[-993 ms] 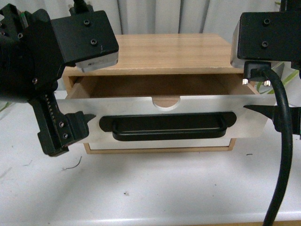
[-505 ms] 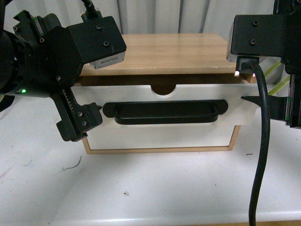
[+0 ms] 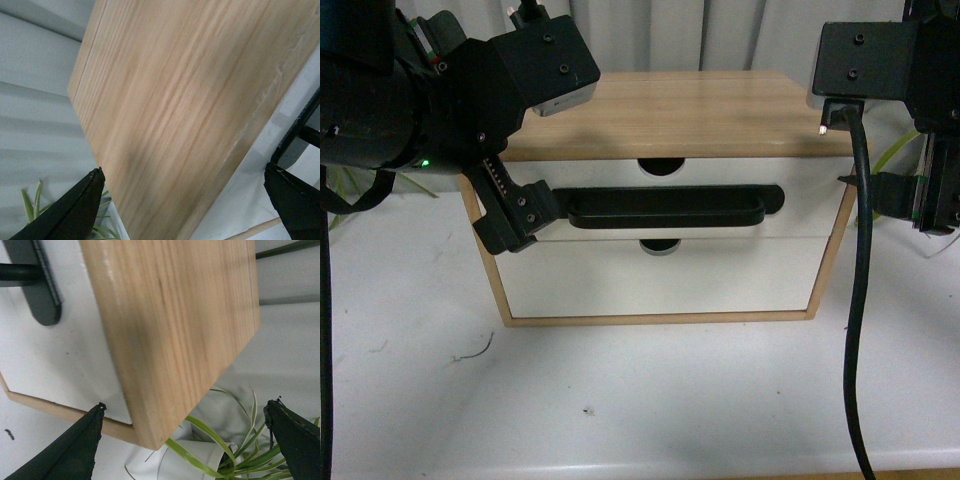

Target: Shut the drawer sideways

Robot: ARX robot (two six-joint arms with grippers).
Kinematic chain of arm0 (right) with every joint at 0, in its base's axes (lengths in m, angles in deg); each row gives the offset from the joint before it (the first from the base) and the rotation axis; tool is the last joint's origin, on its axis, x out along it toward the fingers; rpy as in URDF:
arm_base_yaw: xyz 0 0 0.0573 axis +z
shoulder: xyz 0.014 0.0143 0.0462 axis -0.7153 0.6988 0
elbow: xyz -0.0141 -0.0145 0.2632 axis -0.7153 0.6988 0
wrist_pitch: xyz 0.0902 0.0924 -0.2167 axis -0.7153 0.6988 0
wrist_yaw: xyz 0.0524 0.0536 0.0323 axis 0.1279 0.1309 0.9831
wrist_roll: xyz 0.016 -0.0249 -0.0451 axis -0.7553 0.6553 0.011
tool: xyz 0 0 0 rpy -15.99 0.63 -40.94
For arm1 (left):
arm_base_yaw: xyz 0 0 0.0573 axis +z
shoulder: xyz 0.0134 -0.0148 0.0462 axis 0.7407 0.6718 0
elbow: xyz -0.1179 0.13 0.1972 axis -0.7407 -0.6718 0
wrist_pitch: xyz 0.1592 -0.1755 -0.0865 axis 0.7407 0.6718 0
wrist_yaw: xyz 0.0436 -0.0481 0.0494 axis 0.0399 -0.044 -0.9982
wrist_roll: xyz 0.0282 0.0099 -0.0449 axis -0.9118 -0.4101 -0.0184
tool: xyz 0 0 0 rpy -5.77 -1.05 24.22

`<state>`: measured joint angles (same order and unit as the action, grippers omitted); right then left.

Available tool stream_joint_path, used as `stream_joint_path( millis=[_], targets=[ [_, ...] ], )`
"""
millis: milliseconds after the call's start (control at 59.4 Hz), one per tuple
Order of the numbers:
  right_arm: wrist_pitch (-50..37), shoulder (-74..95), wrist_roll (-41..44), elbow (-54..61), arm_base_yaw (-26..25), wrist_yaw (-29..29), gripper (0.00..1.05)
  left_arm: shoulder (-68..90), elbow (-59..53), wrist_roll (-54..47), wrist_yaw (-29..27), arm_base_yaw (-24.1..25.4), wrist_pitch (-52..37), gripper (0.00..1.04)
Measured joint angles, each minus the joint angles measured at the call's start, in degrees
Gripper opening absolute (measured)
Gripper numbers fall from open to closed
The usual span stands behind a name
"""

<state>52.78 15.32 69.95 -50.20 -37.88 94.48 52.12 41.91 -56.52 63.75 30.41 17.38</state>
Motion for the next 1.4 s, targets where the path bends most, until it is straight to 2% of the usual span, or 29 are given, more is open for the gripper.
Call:
stream_joint_path(
  millis=[370,455,606,724,842,909,1010,1162,1195,1246,1330,1397],
  targets=[
    [-0.4,1.1,-1.9,-0.7,0.0,0.2,0.98,-0.3,0.0,0.7,-0.3,-0.5,0.6,0.98],
    [-1.5,0.0,-3.1,0.5,0.0,1.0,0.98,-2.5,-1.4,2.6,1.6,-0.8,2.2,0.98],
    [-5.7,-7.1,-10.0,6.6,-0.4,4.3,0.98,-11.9,-6.2,11.0,7.9,-1.0,3.5,0.98],
    [-11.8,-14.8,-18.2,12.0,-1.2,6.3,0.98,-19.8,-10.0,18.2,7.3,0.4,-0.6,0.98],
    [-19.2,-27.0,-38.5,23.1,-5.2,4.9,0.98,-31.1,-17.0,33.5,5.9,8.5,0.9,0.98],
    [-19.4,-32.2,-49.8,28.9,-6.5,4.3,0.98,-38.0,-23.5,43.1,5.6,12.0,2.4,0.98],
    [-18.3,-40.9,-63.4,35.9,-8.7,4.1,0.98,-46.5,-30.3,48.4,6.2,14.5,5.0,0.98],
    [-11.2,-54.0,-71.0,42.0,-9.2,4.0,0.98,-59.8,-38.7,51.2,5.3,18.4,11.9,0.98],
    [-11.0,-56.8,-72.0,43.1,-8.4,2.5,0.96,-62.9,-39.9,51.3,5.5,19.4,13.2,0.98],
    [-10.3,-60.9,-73.0,44.7,-7.9,-2.4,0.87,-66.4,-40.7,51.2,5.8,20.7,14.8,0.98],
    [-6.1,-69.0,-73.9,48.2,-7.8,-7.3,0.71,-71.1,-45.9,52.6,11.4,23.3,3.4,0.85],
    [-3.5,-74.1,-74.4,50.7,-7.8,-7.9,0.58,-73.5,-48.2,53.1,9.3,19.2,0.7,0.72]
  ],
)
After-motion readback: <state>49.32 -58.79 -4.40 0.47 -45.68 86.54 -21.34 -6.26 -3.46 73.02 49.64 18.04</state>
